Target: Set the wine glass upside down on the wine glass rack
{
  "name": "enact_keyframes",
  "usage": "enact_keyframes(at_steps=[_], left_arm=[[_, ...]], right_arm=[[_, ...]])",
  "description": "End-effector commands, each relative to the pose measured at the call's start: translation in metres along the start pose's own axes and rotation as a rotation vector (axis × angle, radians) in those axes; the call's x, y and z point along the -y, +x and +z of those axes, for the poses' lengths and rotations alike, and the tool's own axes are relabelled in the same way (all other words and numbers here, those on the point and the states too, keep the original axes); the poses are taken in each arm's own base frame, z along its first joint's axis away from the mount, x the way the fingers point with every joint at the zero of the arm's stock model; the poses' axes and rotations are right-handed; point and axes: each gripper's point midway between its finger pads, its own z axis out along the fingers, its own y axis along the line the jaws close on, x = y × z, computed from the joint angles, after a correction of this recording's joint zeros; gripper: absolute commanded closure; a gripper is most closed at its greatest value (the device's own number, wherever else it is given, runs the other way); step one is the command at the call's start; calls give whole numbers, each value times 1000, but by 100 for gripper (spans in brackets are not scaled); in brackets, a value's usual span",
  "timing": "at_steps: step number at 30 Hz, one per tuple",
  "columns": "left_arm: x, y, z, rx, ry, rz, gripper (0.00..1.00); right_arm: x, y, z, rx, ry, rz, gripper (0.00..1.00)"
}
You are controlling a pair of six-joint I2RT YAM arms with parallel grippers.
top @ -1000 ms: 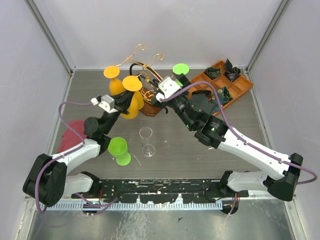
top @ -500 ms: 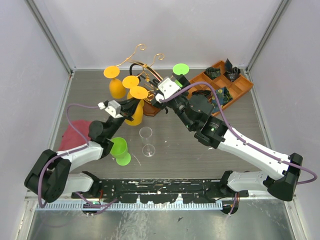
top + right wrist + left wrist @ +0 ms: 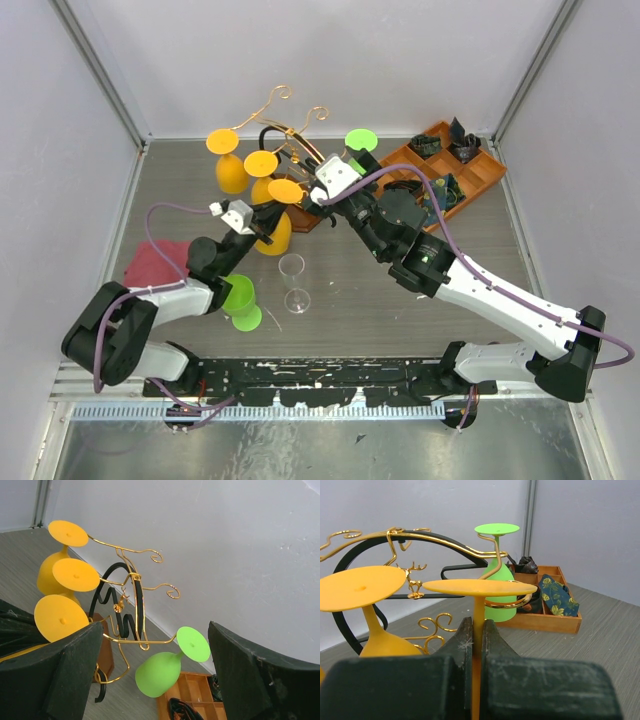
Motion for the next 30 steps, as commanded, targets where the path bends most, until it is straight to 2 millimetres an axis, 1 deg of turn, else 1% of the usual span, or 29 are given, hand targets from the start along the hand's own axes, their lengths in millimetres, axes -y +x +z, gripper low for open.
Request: enact_keyframes(at_steps=[1, 7, 17, 21, 24, 25, 26, 27, 30], left_arm=[[4, -9, 7, 40, 25, 15, 100], [6, -2, 7, 23, 34, 13, 98], [7, 11, 5, -9, 42, 13, 86], [9, 16, 4, -28, 52, 19, 82], [9, 17, 3, -30, 57, 21, 85], [10, 17, 3, -31, 60, 23, 90], [10, 16, 3, -29, 61, 25, 99], [10, 15, 3, -28, 63, 25, 100], [12, 11, 3, -19, 72, 28, 100]], right_arm=[[12, -12, 0, 40, 51, 12, 9], [10, -11, 5, 34, 51, 3, 9], [6, -10, 11, 34, 49, 2, 9], [6, -13, 12, 42, 46, 11, 9], [8, -16, 12, 48, 49, 20, 9], [8, -17, 12, 49, 49, 21, 9], [8, -17, 12, 51, 51, 22, 9], [9, -18, 13, 52, 53, 21, 9], [8, -17, 13, 49, 54, 21, 9]])
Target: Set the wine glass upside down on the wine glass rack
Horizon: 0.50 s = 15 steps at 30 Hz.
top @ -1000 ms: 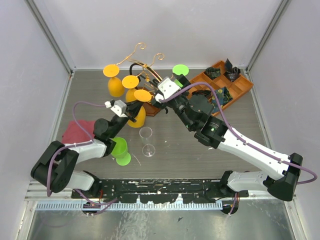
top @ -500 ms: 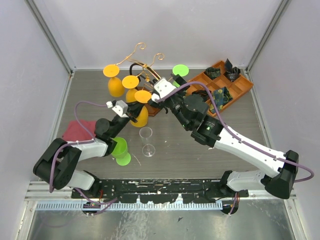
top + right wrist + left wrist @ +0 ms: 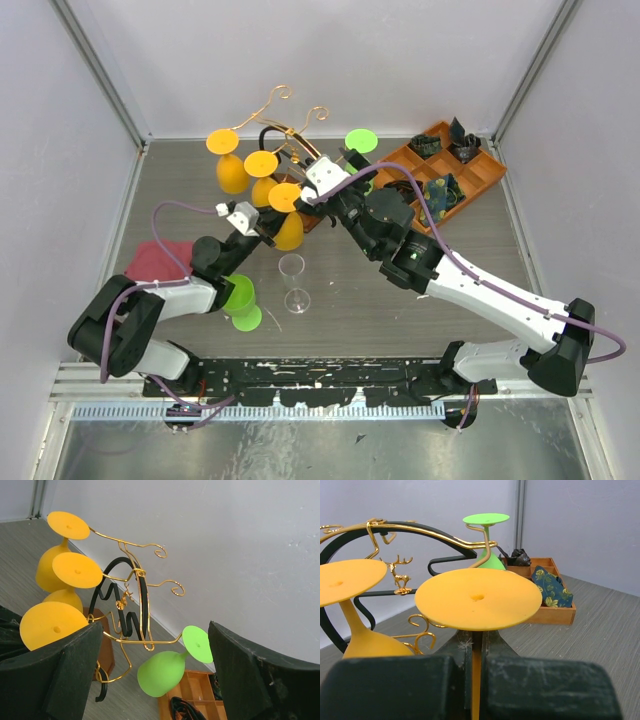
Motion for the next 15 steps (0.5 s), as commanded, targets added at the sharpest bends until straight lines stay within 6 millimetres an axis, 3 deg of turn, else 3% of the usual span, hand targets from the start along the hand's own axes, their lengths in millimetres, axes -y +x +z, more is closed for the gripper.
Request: enact_keyframes(at_steps=[1, 8, 15], left_arm=[[5, -4, 1, 4, 26, 24, 100], [16, -20, 2, 17, 69, 23, 100], [23, -12, 12, -6, 104, 22, 100]], right_arm=[[20, -28, 1, 75, 60, 42, 9], [19, -25, 1, 71, 60, 41, 9], [17, -24, 3, 71, 59, 44, 9]])
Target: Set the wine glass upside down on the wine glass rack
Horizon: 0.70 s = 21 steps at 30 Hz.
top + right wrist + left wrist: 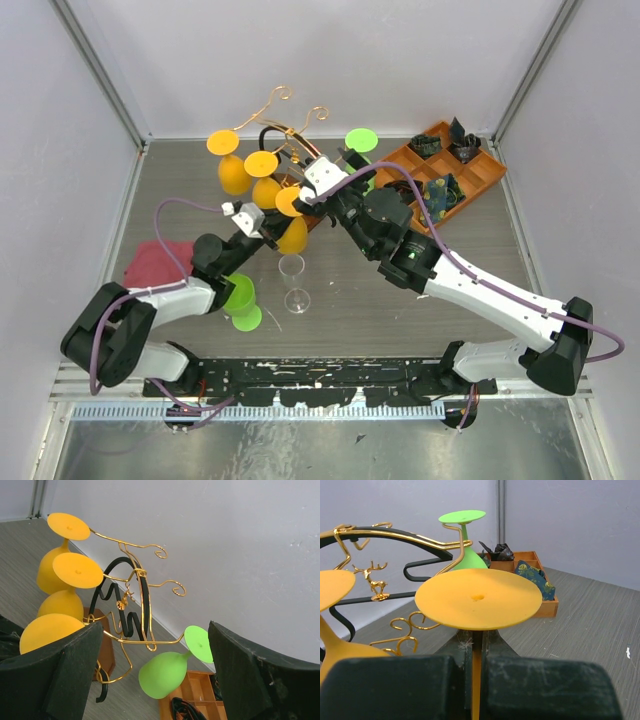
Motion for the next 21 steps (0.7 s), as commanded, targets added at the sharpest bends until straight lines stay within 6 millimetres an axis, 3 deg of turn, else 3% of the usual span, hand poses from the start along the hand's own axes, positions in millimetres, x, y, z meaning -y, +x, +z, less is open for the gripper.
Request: enact_keyframes(at_steps=[1, 12, 21], left_arm=[[3, -7, 15, 27, 32, 25, 100], [7, -3, 40, 85, 48, -18, 100], [-6, -7, 35, 104, -49, 2, 100]], right_arm=[[18, -25, 1, 71, 56, 44, 9], [20, -19, -4, 57, 68, 46, 9], [19, -16, -5, 51, 65, 43, 9]])
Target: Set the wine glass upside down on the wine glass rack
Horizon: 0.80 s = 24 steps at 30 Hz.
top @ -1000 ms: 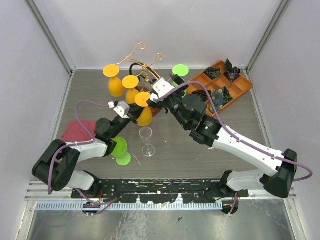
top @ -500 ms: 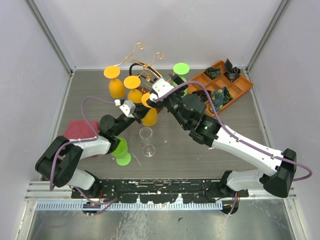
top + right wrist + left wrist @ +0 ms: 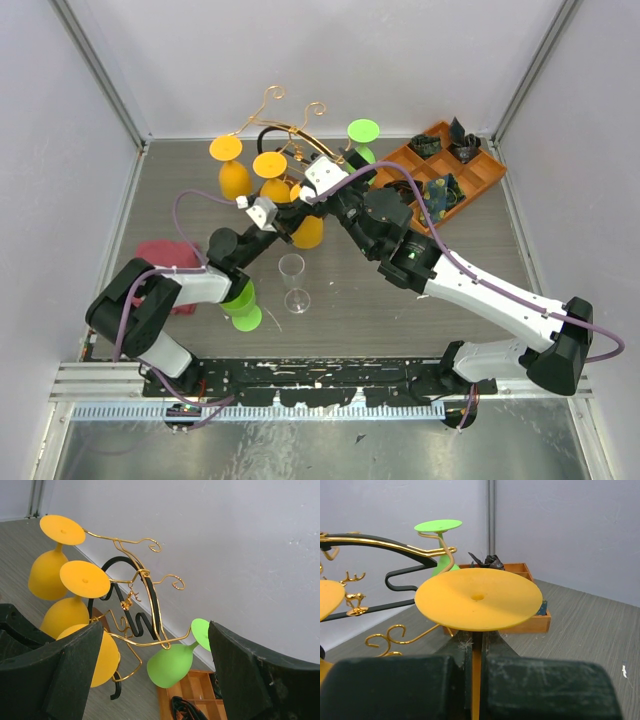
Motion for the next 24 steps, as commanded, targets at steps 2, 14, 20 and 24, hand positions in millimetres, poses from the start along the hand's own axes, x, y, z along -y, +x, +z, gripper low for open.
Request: enact_keyframes(at_steps=[2, 14, 20, 24], left_arm=[[-24, -20, -5, 62, -137, 74, 100], [-51, -27, -27, 55, -299, 168, 100], [-52, -26, -30, 51, -301, 176, 100], [-47, -27, -32, 51, -276, 173, 100]], right_arm=[[18, -17, -5, 55, 58, 40, 9], [18, -16, -6, 52, 56, 40, 9], [17, -15, -6, 49, 53, 37, 9], [16, -15, -5, 48, 51, 33, 9]])
